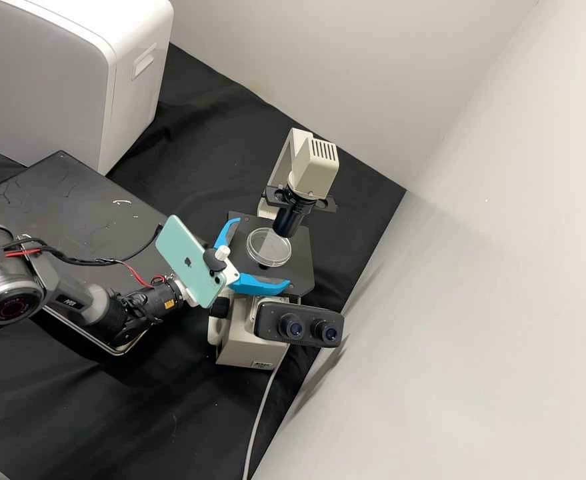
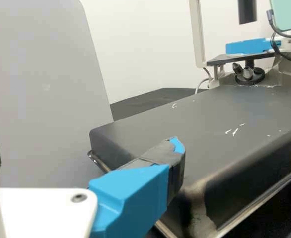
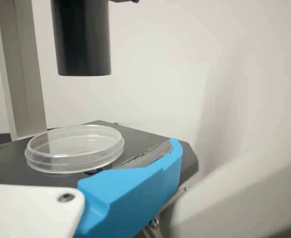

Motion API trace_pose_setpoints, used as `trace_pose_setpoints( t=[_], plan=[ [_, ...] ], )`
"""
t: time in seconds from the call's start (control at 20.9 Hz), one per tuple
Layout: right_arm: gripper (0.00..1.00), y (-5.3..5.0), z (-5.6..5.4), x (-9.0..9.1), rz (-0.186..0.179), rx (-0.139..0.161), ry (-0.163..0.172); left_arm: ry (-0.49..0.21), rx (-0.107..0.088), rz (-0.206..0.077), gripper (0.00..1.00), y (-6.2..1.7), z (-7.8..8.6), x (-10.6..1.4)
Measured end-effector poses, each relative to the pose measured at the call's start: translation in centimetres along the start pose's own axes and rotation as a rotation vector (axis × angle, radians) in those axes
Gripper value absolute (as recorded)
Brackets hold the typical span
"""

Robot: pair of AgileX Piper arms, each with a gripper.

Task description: Place the petri dish on the bench

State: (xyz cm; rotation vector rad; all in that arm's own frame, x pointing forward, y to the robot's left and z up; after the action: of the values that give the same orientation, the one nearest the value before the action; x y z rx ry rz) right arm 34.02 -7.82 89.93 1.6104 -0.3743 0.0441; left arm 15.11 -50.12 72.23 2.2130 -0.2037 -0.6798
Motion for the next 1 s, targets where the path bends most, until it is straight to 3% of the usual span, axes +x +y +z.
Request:
trace_pose_setpoints(
  t=[0.53, 0.72, 0.81, 1.0],
  plan=[
    [1.0, -0.1, 0.2, 2.2, 0.001, -0.013, 0.002, -0.002, 0.0, -0.007, 1.0, -0.12, 0.1, 0.1],
    [1.0, -0.8, -0.3, 3.0, -0.017, -0.044, 0.006, -0.004, 0.0, -0.012, 1.0, -0.21, 0.1, 0.1],
    [1.0, -1.3, -0.4, 3.5, -0.013, -0.039, 0.005, -0.004, 0.0, -0.012, 1.0, -0.21, 0.1, 0.1],
    [1.0, -1.9, -0.5, 4.3, -0.002, -0.06, 0.006, -0.004, 0.001, -0.018, 1.0, -0.33, 0.1, 0.1]
  ],
)
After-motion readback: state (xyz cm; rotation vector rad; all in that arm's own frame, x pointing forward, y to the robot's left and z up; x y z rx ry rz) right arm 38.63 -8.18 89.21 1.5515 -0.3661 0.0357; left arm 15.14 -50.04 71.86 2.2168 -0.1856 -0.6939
